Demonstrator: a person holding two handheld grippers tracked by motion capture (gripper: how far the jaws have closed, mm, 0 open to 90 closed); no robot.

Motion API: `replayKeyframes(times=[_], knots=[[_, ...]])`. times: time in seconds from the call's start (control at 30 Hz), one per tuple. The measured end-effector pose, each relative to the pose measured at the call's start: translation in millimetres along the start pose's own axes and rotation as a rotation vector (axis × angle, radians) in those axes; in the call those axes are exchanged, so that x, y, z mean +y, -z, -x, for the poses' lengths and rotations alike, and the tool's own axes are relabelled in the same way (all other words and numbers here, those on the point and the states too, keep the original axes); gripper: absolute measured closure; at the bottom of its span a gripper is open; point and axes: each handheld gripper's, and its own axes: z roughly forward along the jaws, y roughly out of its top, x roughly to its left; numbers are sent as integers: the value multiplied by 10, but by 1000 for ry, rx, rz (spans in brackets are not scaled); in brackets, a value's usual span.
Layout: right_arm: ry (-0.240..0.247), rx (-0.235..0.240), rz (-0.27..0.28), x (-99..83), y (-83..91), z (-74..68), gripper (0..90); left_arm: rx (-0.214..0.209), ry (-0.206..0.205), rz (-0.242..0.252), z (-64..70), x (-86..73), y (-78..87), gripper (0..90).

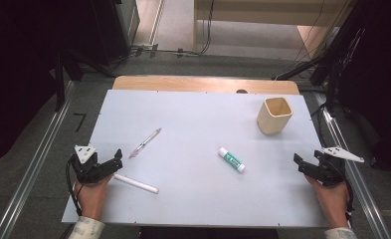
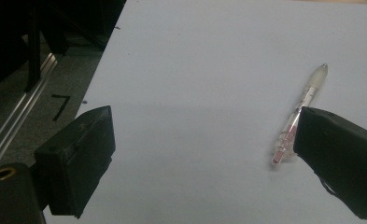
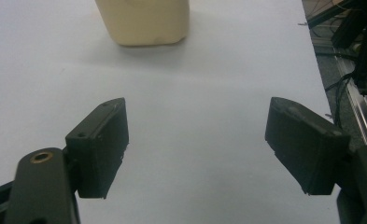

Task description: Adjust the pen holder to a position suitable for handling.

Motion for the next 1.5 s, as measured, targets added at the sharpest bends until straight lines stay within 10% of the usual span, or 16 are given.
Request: replayKeyframes(times=[1.5], knots=[[-31,38,57,1068,-463,7,234,8,8,-10,-42,-13,5,61]])
